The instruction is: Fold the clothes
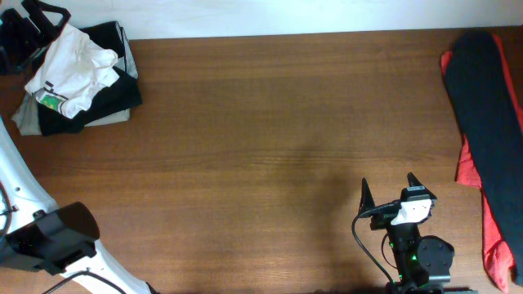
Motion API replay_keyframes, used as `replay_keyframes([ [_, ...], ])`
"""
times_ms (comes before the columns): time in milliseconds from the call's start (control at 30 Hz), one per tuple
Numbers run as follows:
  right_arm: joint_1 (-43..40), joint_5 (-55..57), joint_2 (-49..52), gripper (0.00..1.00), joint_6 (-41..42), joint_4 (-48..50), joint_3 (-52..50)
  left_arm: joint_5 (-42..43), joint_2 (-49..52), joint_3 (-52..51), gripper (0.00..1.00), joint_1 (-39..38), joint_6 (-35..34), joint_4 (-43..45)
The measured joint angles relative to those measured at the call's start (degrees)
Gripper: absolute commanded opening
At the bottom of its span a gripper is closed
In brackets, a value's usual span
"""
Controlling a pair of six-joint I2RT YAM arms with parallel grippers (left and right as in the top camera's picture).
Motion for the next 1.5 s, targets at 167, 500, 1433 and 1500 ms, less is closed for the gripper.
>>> replay_keyframes([
  [167,0.0,0.02,0.0,0.99,-0.07,0.0,0.0,0.0,-0.02,-0.02,0.99,-0.11,0.0,-0.02],
  [500,0.0,0.42,-0.22,0.99,-0.07,0.02,-0.04,0.39,-27.89,-32.3,0.99,-17.09,0.0,0.26],
  [1433,0.0,0.44,-0.22,0.99,-0.07,0.09,-0.09,-34.56,-113.48,-141.06,0.99,-25.7,4.35,71.6],
  [1500,0.0,0.44,-0.22,0.99,-0.02,0.04,-0.09,-34.95,-115.56,-141.13,0.99,-25.7,6.78,66.27],
])
